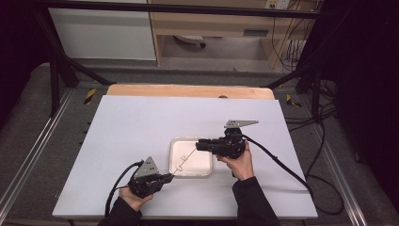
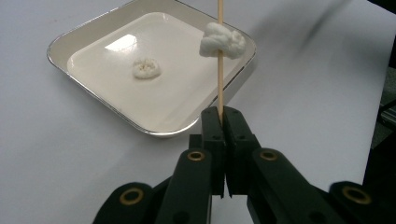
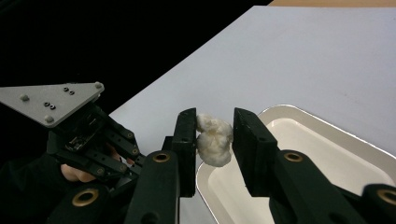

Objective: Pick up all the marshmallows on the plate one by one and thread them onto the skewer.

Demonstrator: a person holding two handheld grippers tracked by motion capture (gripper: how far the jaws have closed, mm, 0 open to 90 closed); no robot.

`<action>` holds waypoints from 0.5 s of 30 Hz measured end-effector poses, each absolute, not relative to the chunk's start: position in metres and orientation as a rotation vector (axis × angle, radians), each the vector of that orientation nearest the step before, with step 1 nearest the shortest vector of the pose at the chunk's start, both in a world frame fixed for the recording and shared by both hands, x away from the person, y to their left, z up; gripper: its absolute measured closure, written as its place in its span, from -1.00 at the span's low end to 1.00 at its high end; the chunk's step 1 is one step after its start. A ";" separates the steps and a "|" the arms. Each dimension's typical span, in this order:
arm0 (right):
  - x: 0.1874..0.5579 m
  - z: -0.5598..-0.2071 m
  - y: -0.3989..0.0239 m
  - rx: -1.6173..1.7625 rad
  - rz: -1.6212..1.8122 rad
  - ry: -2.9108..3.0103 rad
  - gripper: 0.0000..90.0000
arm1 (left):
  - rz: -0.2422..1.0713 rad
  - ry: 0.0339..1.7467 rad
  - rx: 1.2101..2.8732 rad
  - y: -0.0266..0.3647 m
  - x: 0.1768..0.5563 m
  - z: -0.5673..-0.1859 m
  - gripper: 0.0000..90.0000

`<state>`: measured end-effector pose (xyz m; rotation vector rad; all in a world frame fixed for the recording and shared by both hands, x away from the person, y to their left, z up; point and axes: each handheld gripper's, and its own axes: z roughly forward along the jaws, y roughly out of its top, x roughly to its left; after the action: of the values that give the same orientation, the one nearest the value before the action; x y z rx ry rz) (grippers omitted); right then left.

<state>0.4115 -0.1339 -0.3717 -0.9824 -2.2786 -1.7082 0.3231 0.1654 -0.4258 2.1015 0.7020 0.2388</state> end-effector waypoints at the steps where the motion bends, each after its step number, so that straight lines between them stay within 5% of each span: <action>1: 0.411 -0.373 -0.133 -0.977 -1.703 -2.281 0.58 | 0.238 0.700 2.102 0.165 0.323 -0.426 0.96; 15: 0.409 -0.379 -0.128 -0.960 -1.668 -2.270 0.63 | 0.243 0.682 2.120 0.164 0.322 -0.427 0.96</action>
<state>0.4094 -0.1280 -0.3794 -0.9602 -2.2701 -1.6681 0.3224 0.1638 -0.4273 2.1195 0.6818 0.2428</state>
